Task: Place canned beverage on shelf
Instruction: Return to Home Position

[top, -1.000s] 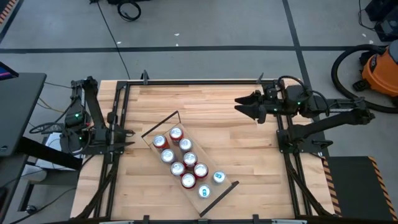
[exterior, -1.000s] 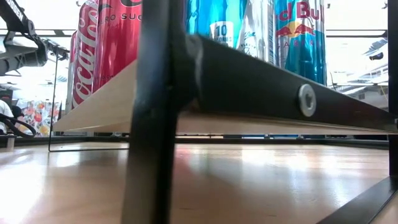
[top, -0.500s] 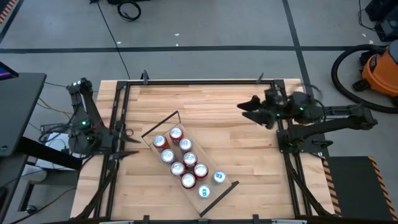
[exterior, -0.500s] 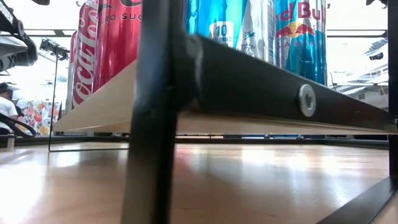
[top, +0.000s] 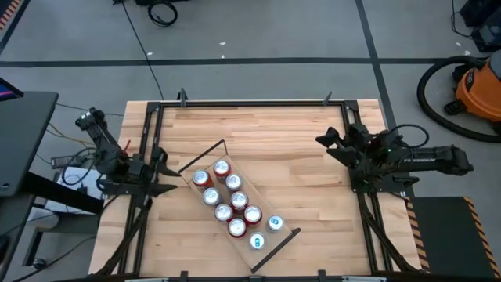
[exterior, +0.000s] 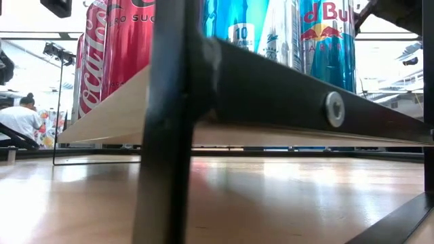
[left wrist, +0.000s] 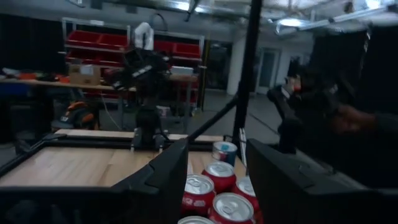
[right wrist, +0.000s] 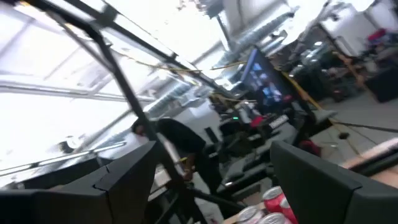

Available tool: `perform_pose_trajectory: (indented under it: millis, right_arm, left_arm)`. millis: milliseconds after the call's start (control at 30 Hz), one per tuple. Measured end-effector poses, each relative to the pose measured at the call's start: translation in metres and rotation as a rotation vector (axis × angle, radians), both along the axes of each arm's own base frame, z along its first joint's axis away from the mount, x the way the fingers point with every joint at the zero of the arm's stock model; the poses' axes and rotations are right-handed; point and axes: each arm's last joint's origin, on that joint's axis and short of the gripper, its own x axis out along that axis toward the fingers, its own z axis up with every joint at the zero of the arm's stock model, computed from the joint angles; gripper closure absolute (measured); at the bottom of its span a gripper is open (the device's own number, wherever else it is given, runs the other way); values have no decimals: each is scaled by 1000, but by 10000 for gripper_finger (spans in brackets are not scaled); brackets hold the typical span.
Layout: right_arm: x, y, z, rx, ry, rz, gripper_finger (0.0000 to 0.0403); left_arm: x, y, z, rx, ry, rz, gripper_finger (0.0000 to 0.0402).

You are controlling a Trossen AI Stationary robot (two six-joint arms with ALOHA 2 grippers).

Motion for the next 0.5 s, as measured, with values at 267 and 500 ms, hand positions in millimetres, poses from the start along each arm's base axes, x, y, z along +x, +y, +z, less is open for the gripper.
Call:
perform_pose_trajectory:
  millis: [267,500]
  right_arm:
    - [-13,3,-12,-120,-54,20,80]
    - [-13,3,-42,-166,-11,-9,80]
  left_arm:
    - [7,-1,-20,-100,-17,-70,230]
    - [13,0,-50,-177,-18,-81,230]
